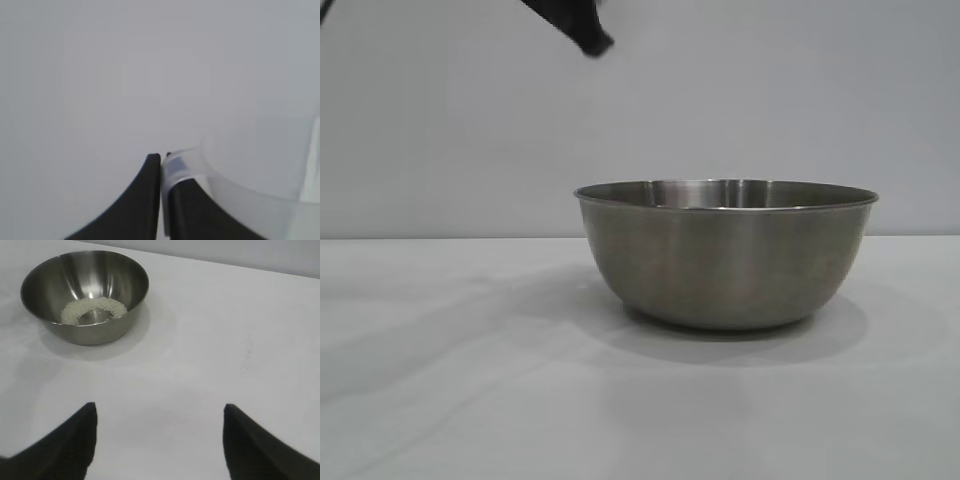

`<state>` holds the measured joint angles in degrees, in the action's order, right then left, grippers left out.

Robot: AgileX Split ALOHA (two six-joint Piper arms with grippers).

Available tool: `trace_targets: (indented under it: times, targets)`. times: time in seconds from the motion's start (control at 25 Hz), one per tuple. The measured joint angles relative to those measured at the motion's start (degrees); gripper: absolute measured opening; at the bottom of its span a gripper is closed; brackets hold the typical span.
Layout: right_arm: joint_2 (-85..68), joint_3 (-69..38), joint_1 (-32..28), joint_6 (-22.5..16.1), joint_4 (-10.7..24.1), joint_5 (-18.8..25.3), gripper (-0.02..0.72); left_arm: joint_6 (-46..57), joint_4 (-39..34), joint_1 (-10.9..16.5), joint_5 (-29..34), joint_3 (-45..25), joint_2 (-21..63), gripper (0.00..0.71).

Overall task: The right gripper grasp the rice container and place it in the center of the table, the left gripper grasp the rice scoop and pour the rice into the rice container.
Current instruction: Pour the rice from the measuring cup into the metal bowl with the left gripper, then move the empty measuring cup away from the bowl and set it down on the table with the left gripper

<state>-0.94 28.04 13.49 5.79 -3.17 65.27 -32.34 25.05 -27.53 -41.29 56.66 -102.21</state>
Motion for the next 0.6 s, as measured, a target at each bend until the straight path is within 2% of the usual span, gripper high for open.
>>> trace_targets:
  times: [0.2,0.32,0.44,0.6]
  targets:
    - [0.0,0.0,0.0,-0.1,0.0,0.0,0.494,18.9,-15.0,6.4,-9.2,-12.6,0.6,0.000]
    - [0.0,0.0,0.0,-0.1,0.0,0.0,0.494,24.3,-21.1,9.7,-14.6,-18.9,0.6,0.000]
    - [0.0,0.0,0.0,-0.1,0.0,0.0,0.494,25.8,-24.2,11.1,-18.1,-22.9,0.5,0.000]
    - [0.0,0.0,0.0,-0.1,0.0,0.0,0.494,26.0,-24.9,11.3,-23.1,-25.7,-2.6,0.000]
